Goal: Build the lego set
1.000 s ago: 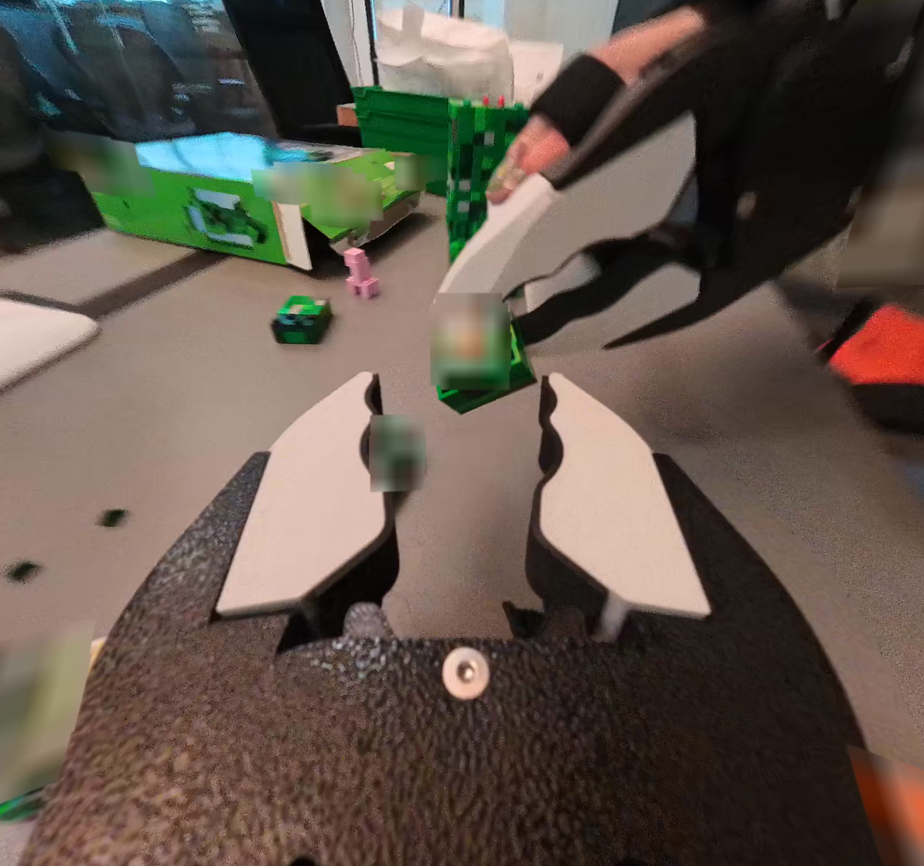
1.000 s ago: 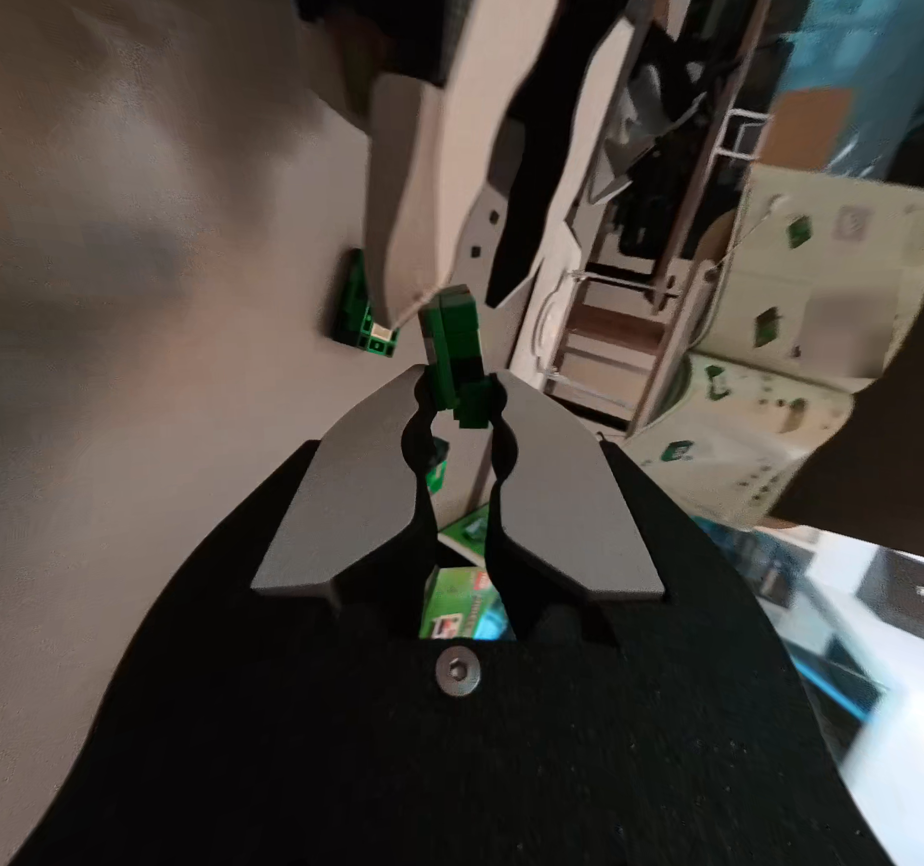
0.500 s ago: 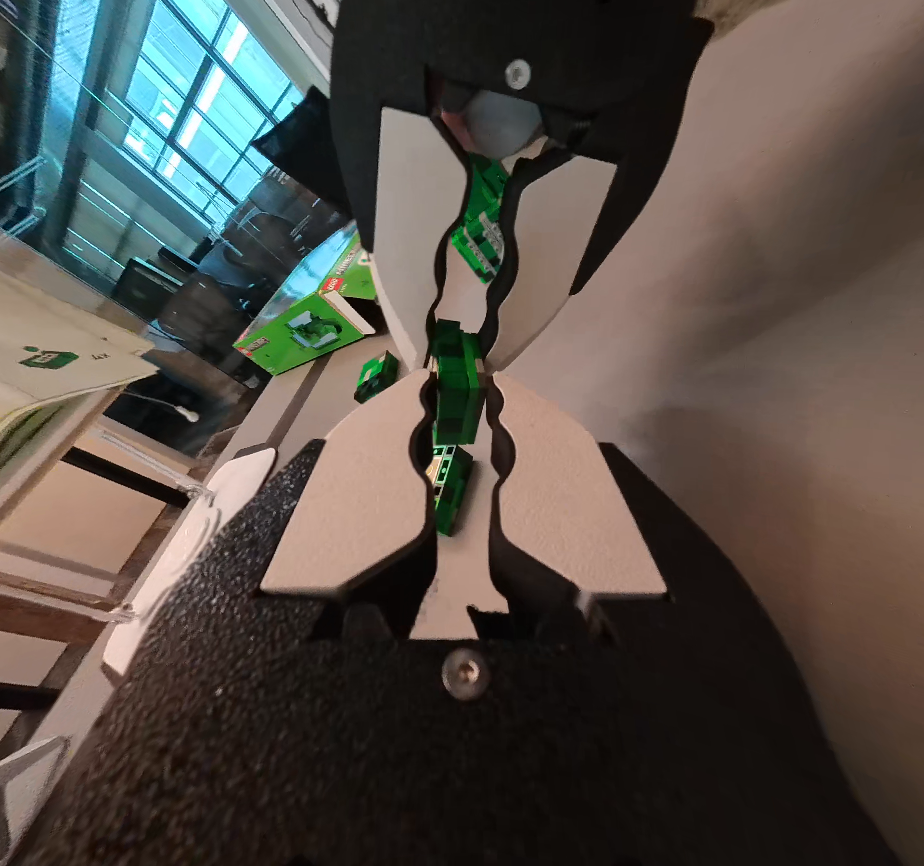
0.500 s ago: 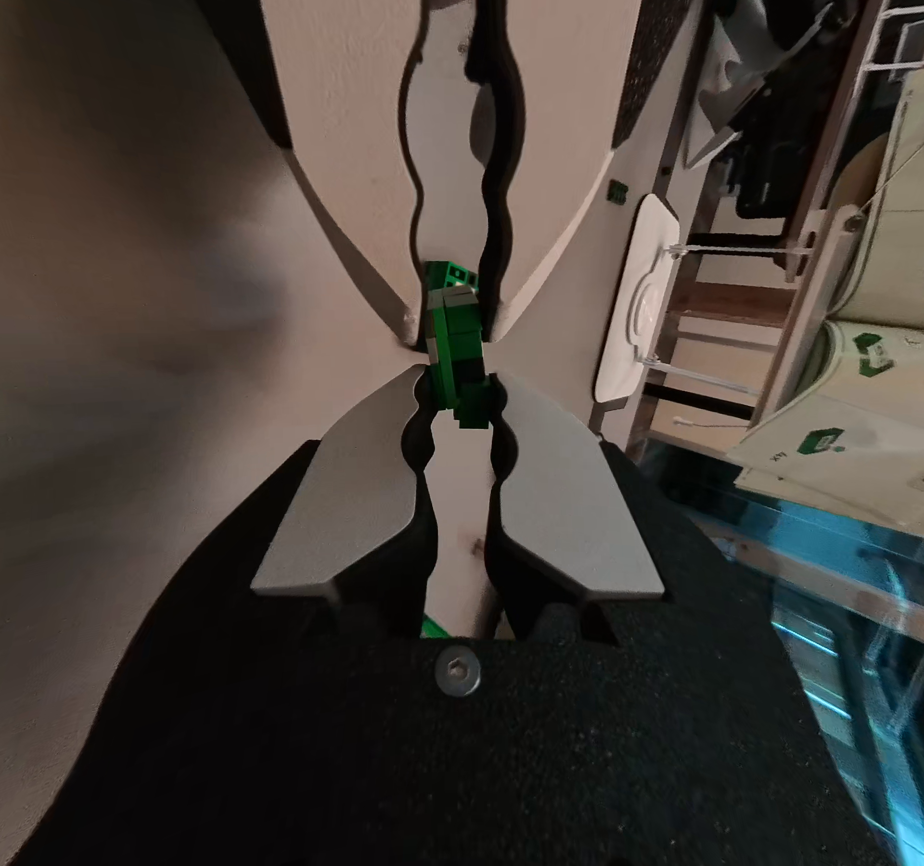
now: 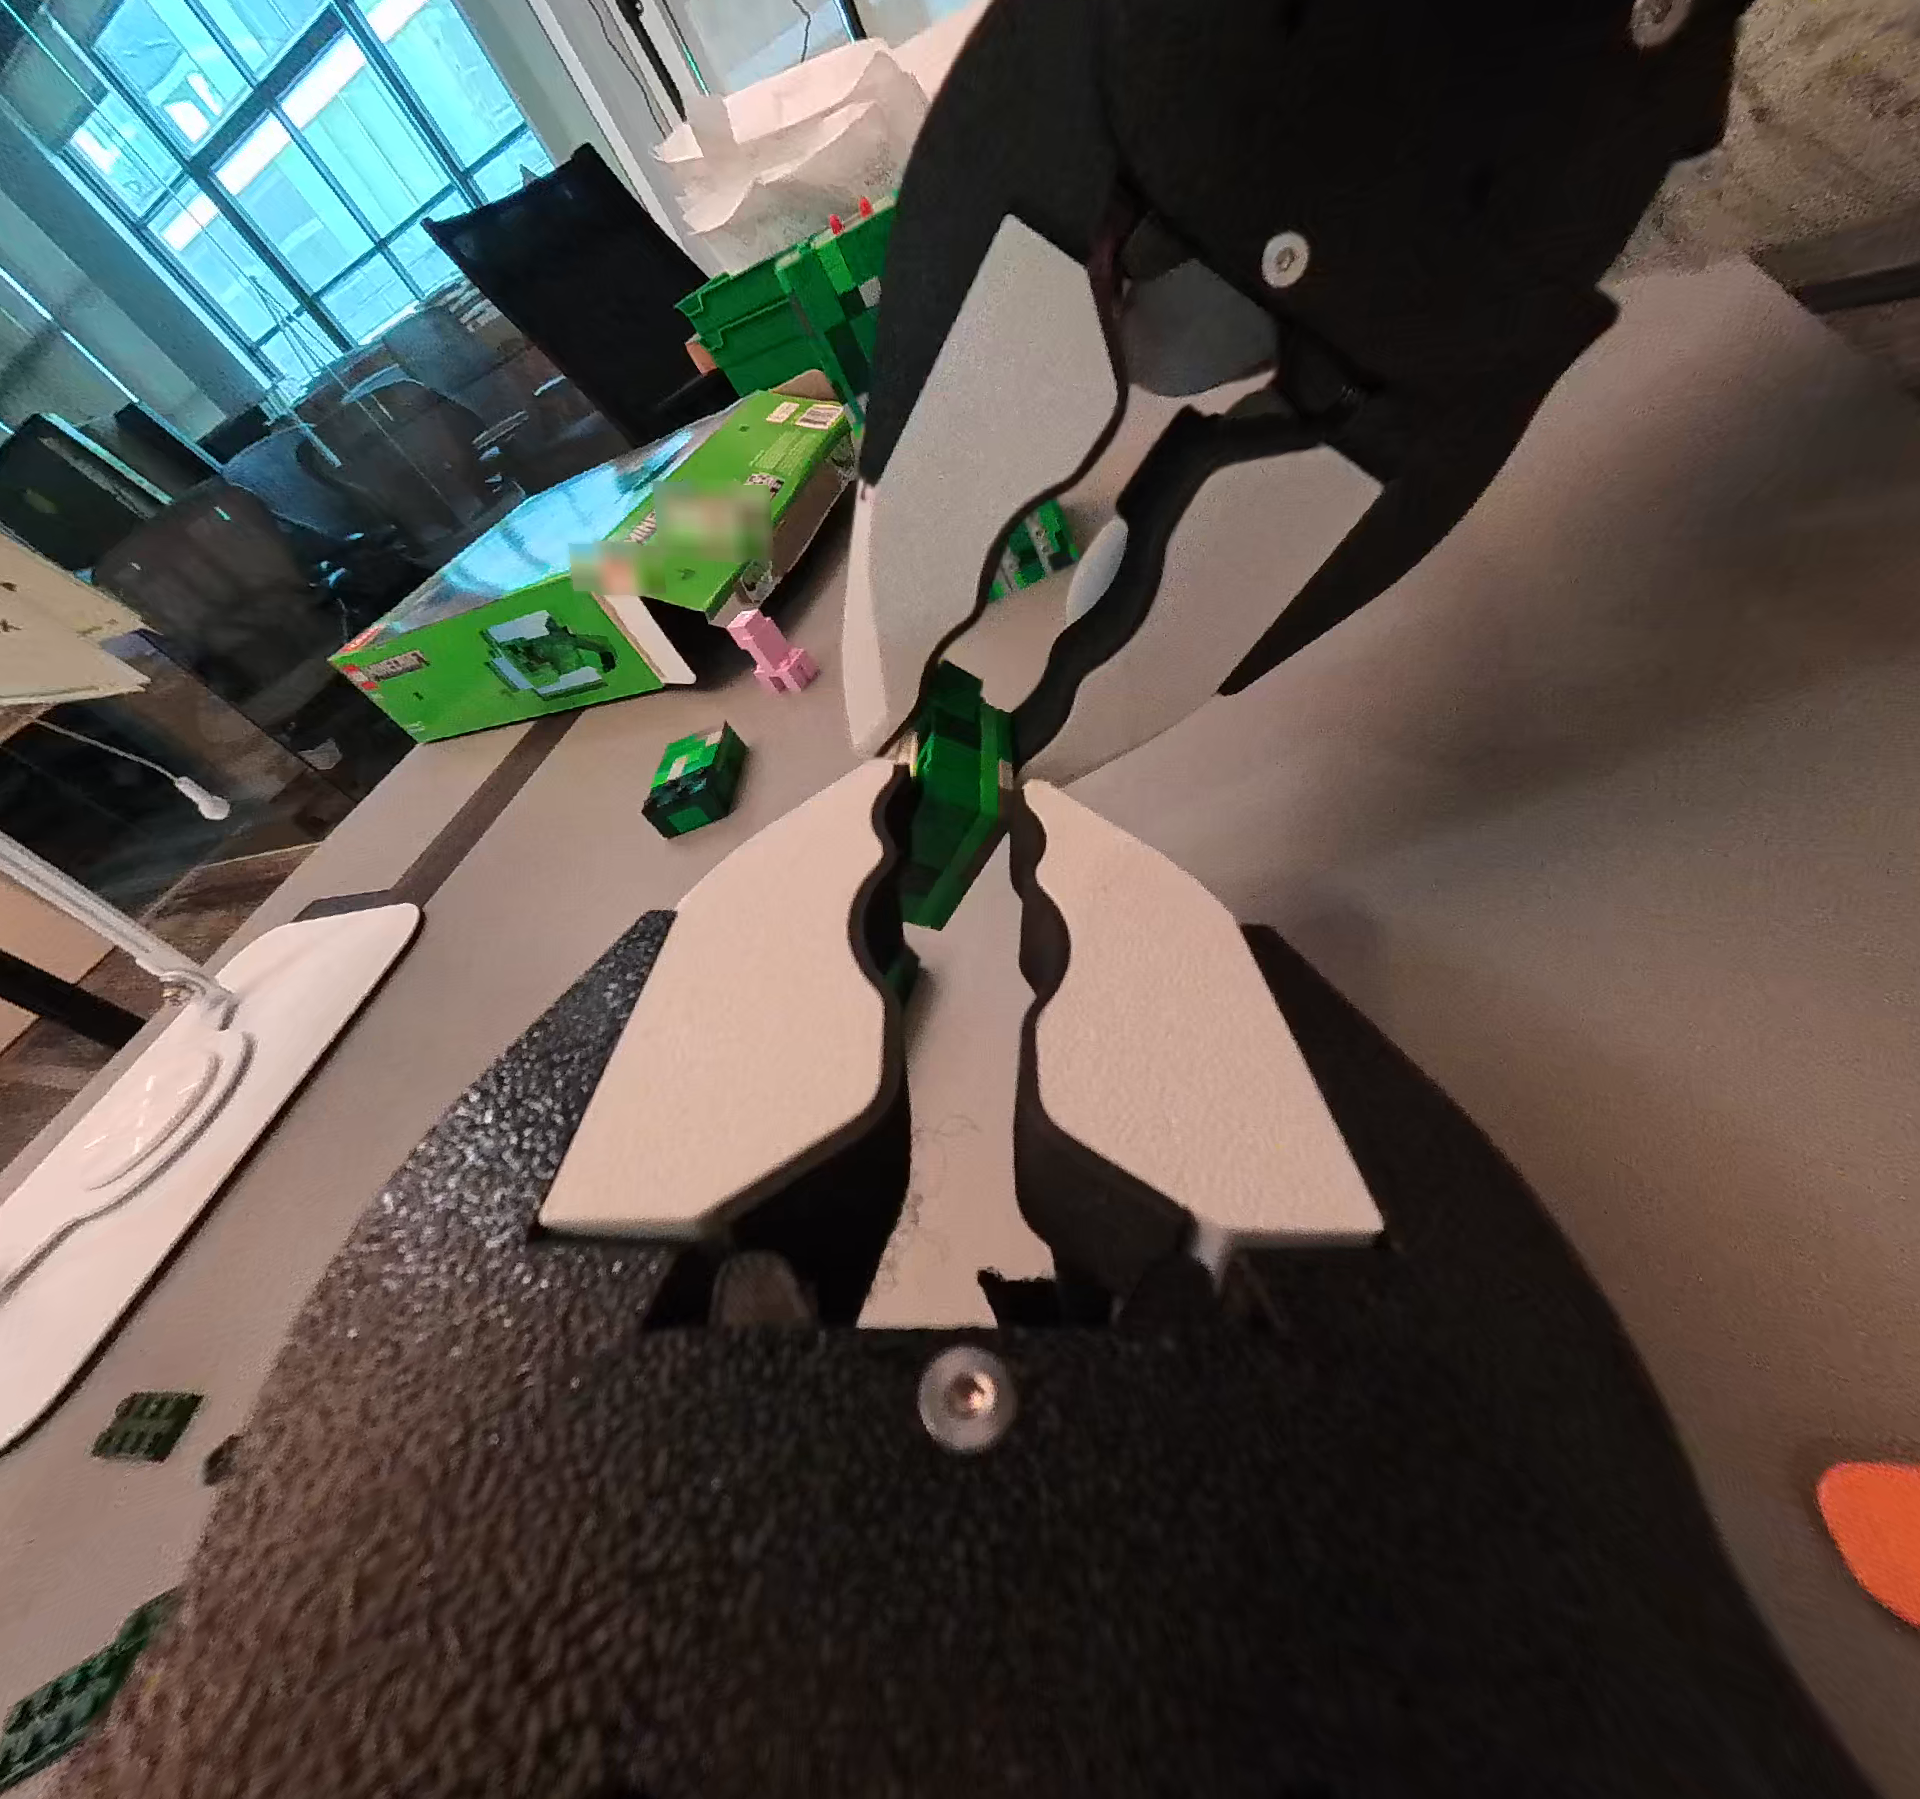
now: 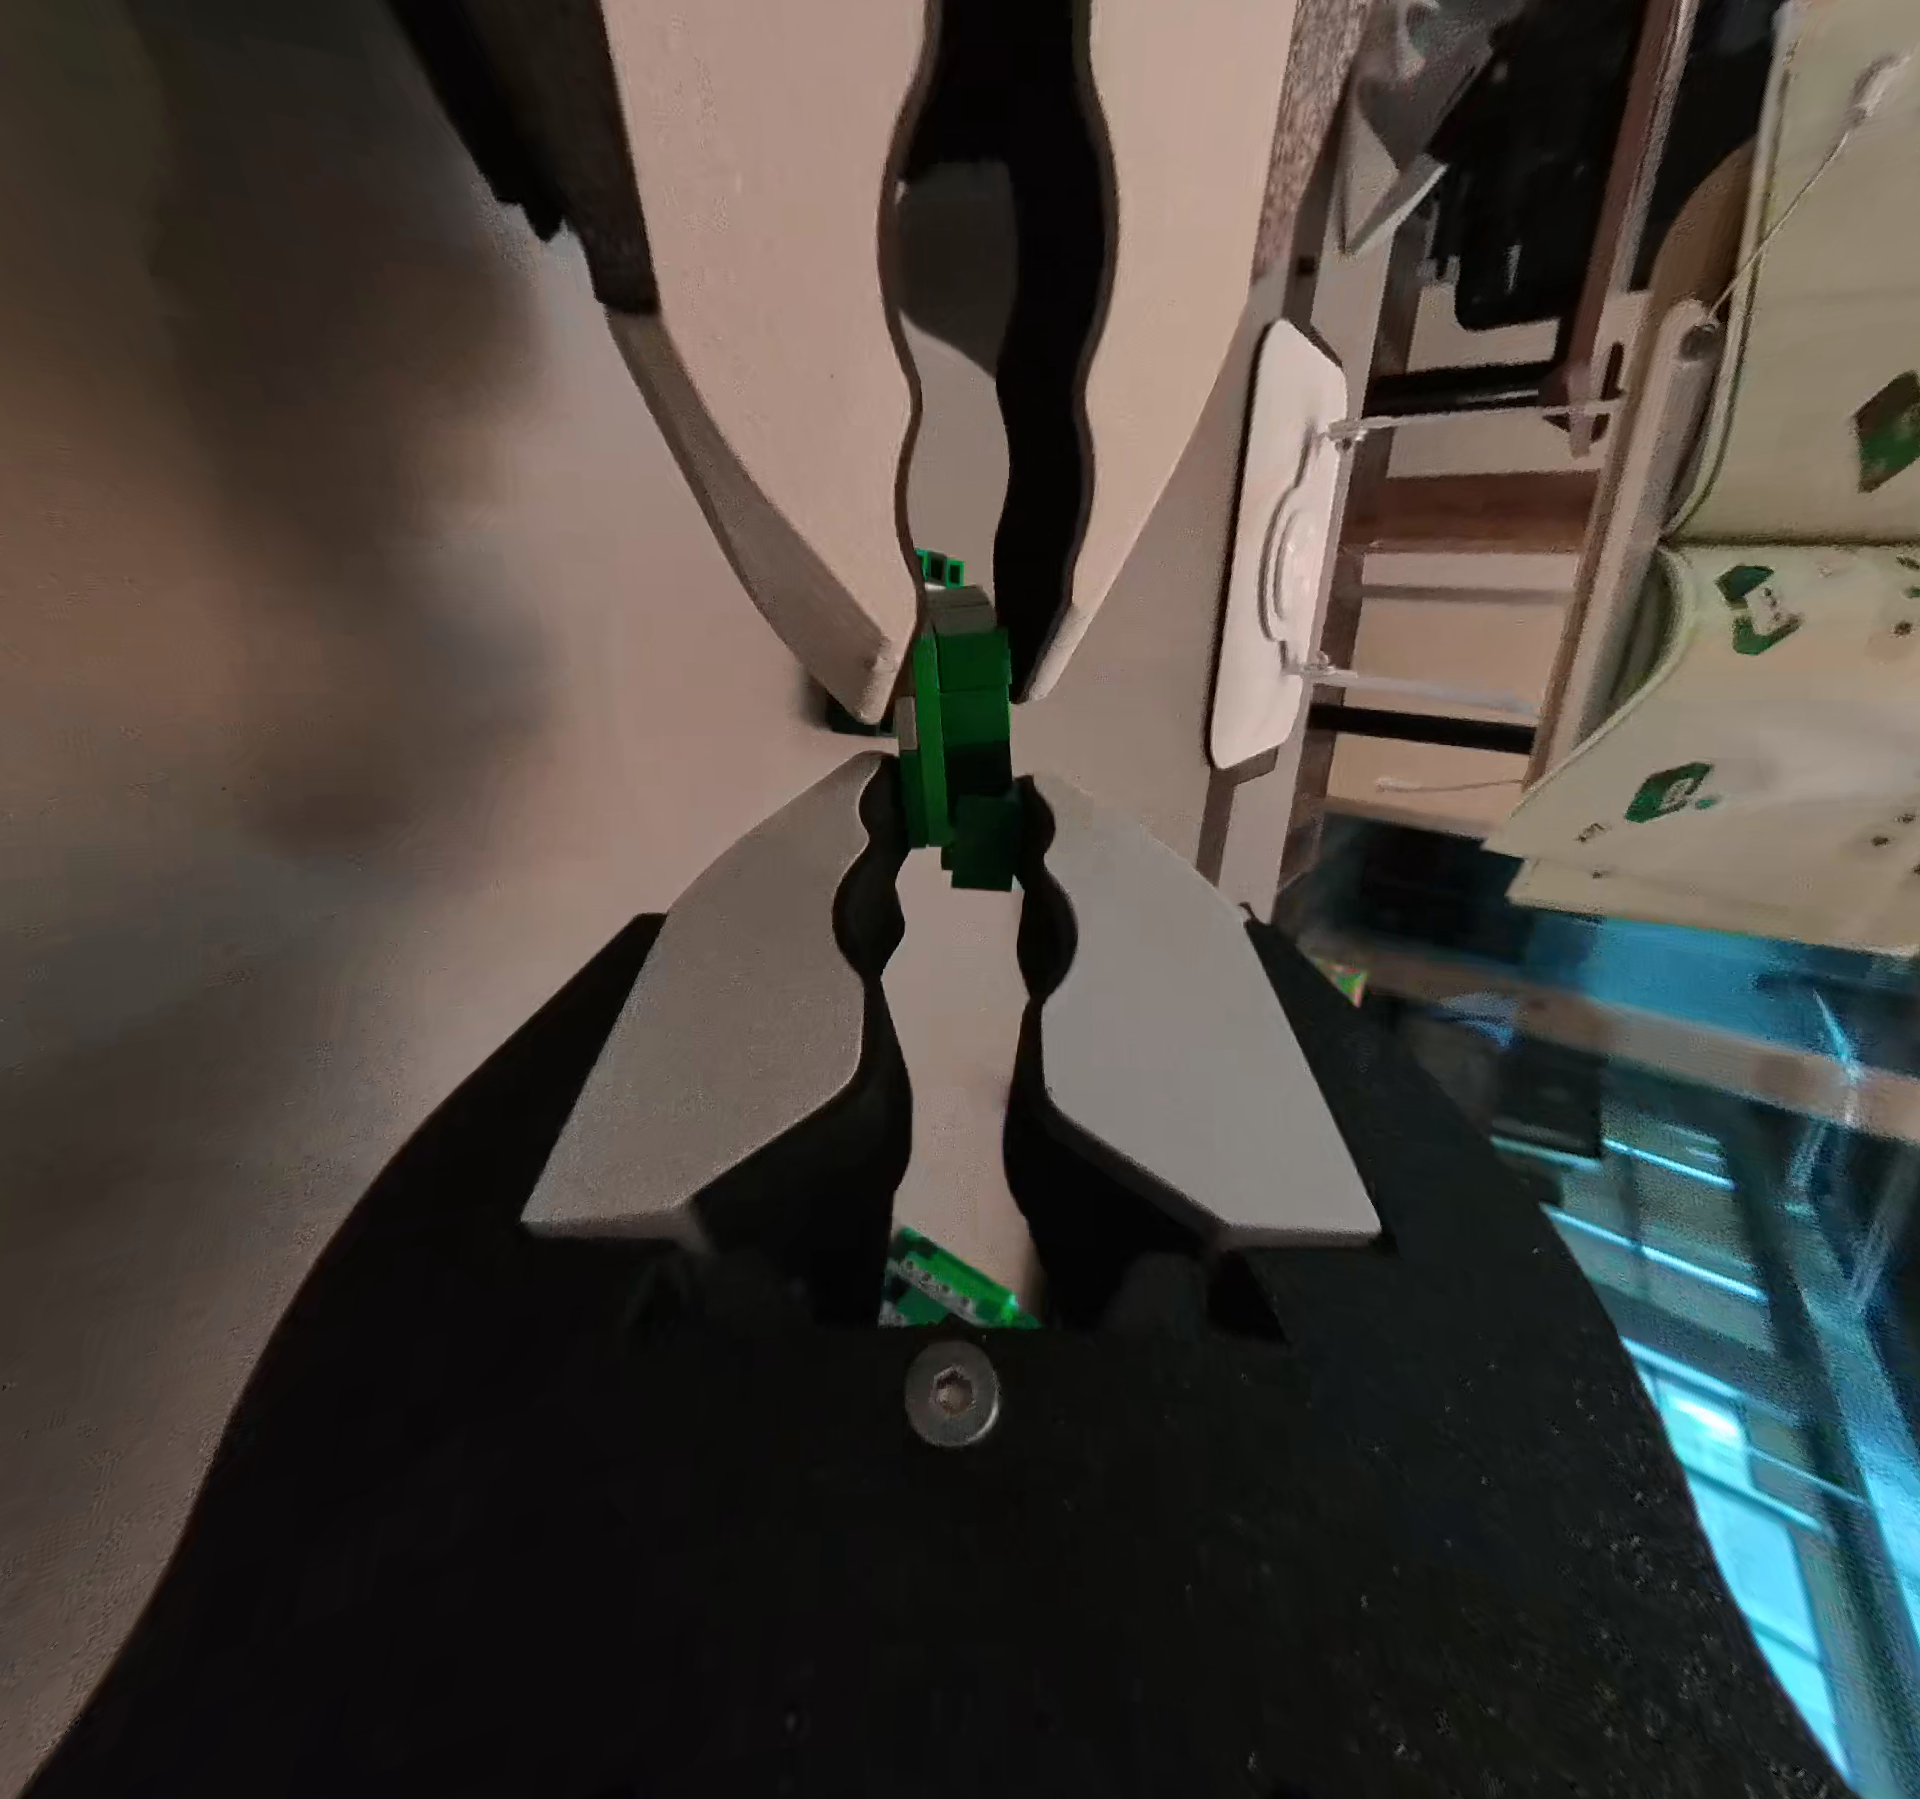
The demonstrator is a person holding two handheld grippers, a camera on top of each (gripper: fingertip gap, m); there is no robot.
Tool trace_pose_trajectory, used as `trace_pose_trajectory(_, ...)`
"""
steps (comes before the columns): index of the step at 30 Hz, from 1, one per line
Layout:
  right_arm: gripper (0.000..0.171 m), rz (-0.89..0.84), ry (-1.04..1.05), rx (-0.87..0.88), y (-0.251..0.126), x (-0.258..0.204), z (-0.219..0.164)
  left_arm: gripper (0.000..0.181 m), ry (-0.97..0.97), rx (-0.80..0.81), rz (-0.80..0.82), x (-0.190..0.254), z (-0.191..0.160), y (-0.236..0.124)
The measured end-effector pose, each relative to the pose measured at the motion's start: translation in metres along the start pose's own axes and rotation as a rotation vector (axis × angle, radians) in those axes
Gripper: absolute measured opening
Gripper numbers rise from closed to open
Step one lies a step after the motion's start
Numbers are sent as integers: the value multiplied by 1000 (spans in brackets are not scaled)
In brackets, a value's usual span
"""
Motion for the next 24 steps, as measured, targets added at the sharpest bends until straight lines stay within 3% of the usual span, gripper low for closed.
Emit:
trace_pose_trajectory(7, 20, -59, -129, -45, 2, -5, 0, 17, 36, -32, 5, 2, -4, 2)
trace_pose_trajectory(11, 22, 24, -32, -4, 2, -11, -2, 17, 63, -49, -20, 7, -5, 5)
trace_pose_trajectory(19, 24, -30, -132, -23, 2, -8, -1, 17, 40, -28, -11, 5, -4, 4)
trace_pose_trajectory(24, 19, 20, -75, -4, 3, -8, -2, 17, 47, -23, -14, 5, -4, 4)
Point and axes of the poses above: each gripper's, where its closed fingertips meet, y out along the fingers, z out of its top, x = y × z across the jaws, the point moved 5 cm from there along -y, back along the fingers, and after that the axes turned 6 degrees about -y, right-handed, at the moved point
